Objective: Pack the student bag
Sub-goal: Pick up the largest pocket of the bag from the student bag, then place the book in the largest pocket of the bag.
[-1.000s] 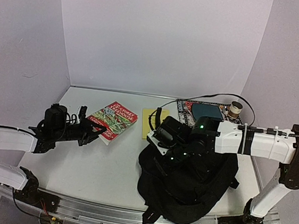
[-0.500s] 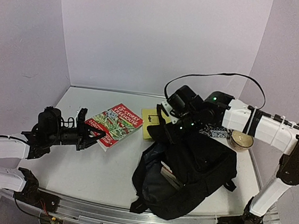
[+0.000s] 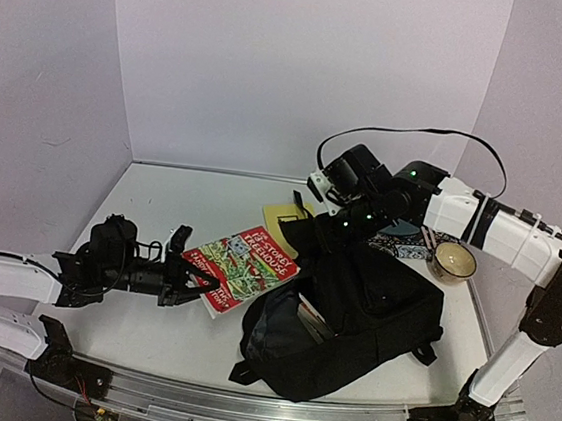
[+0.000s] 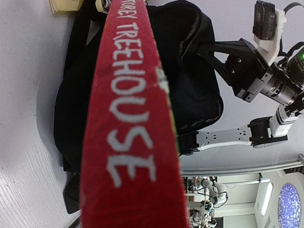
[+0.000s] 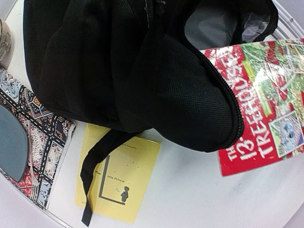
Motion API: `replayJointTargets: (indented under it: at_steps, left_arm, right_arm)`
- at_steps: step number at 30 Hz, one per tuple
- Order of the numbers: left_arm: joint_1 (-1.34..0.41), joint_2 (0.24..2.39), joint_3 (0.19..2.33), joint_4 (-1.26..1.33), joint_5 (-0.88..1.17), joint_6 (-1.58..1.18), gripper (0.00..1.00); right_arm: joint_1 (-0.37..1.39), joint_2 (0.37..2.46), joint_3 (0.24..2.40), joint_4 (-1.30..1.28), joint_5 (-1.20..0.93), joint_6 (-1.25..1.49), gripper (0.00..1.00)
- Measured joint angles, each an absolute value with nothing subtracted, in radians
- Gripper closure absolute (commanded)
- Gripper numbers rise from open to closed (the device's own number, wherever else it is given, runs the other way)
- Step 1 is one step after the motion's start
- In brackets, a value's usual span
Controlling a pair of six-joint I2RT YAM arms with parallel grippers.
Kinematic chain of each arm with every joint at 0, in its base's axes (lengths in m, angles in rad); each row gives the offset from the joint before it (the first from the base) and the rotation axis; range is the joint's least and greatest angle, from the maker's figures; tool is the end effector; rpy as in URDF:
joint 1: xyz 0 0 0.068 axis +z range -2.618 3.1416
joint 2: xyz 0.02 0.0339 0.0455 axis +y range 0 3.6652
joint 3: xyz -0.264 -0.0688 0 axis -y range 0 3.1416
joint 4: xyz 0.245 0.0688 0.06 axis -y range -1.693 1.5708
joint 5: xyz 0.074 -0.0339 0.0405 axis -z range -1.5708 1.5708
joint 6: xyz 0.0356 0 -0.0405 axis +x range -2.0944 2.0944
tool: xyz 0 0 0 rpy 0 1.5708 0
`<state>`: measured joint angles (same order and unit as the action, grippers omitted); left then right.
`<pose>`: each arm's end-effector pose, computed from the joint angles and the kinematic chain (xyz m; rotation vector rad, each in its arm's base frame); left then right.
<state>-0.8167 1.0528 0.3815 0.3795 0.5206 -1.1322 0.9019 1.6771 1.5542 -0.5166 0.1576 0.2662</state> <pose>0.1370 -0.1717 0.2073 0.0857 2.2654 -1.7012 0.2438 0.2994 0.3404 -0.6158 2.1563 0.4733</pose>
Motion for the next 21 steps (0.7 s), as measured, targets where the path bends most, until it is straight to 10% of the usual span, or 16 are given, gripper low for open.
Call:
replayJointTargets:
  at_steps: [21]
  left_arm:
    - [-1.022,1.238,0.559,0.35,0.47,-1.115,1.0]
  right_arm:
    - [0.902,1.651,1.498,-0.42,0.074,0.275,1.0]
